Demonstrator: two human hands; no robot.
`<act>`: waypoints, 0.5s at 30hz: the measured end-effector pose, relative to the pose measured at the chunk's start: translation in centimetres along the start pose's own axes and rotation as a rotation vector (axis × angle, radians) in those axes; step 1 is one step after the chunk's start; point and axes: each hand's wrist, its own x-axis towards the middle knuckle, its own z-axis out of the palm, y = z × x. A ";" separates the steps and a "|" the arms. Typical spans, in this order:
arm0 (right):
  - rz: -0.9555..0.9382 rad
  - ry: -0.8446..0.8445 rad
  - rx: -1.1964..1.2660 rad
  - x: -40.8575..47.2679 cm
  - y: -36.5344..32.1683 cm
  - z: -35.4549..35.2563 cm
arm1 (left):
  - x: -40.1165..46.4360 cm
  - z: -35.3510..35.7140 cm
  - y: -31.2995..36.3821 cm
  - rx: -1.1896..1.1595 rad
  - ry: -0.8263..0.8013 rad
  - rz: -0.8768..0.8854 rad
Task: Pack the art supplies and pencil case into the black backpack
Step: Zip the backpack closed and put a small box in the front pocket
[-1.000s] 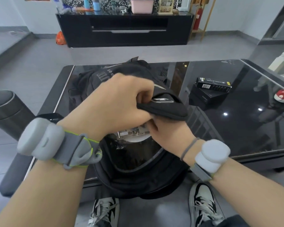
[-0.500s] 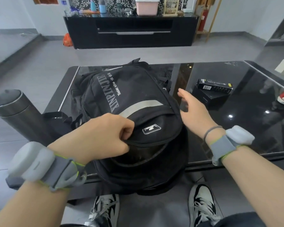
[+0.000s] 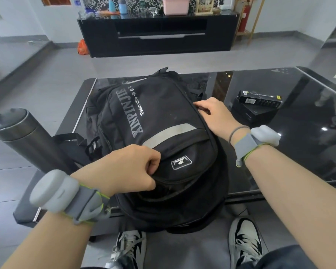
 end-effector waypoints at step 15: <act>-0.056 -0.166 -0.394 -7.9 -0.9 -3.9 | -0.8 0.5 0.7 -0.101 -0.010 0.013</act>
